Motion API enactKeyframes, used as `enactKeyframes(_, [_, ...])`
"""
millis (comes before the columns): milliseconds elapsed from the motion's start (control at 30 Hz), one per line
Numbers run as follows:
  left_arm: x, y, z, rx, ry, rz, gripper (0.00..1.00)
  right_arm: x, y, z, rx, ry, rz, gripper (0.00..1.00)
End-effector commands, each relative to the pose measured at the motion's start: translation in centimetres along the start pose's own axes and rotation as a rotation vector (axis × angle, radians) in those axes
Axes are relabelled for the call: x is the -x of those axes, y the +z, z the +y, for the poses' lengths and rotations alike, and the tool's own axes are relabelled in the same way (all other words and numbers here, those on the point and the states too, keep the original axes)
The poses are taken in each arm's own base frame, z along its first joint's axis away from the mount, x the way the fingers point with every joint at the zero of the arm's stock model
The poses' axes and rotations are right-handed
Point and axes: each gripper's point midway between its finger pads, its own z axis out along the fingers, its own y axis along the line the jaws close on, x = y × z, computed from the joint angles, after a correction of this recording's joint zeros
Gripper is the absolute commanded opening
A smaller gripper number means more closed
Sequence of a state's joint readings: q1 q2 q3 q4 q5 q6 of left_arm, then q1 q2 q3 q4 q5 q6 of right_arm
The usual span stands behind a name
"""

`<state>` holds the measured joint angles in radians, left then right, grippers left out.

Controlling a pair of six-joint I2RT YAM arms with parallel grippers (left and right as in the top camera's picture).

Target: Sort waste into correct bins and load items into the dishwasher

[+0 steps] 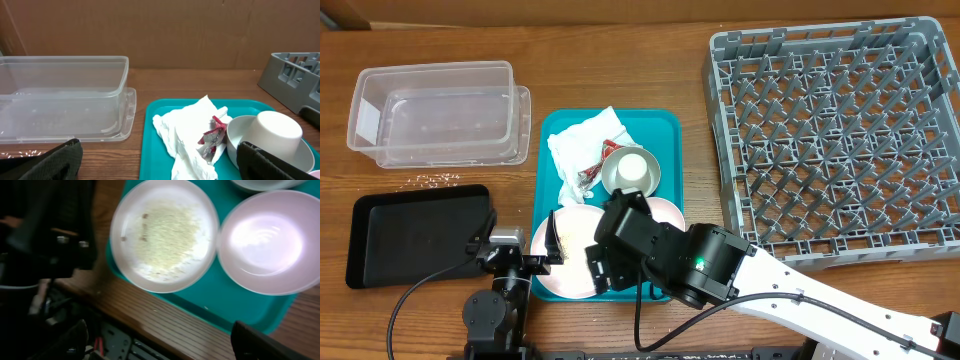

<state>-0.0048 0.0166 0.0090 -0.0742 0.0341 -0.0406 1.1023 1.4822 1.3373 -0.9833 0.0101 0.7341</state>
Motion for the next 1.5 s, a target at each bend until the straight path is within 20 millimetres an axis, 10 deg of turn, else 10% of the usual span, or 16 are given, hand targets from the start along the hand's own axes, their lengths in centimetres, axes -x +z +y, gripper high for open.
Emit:
enactKeyframes(0, [0.0, 0.0, 0.0, -0.003, 0.026, -0.006, 1.00, 1.6, -0.2, -2.0, -0.126, 0.075, -0.096, 0.93])
enactKeyframes(400, [0.0, 0.0, 0.0, -0.003, 0.026, -0.006, 1.00, 2.7, 3.9, -6.5, -0.374, 0.126, -0.120, 0.91])
enactKeyframes(900, [0.0, 0.0, 0.0, -0.003, 0.026, -0.006, 1.00, 5.7, 3.2, -13.4, -0.449, 0.330, -0.101, 0.89])
enactKeyframes(1467, [0.0, 0.0, 0.0, -0.003, 0.026, -0.006, 1.00, 4.1, 3.6, -13.4, -0.431, 0.080, 0.043, 1.00])
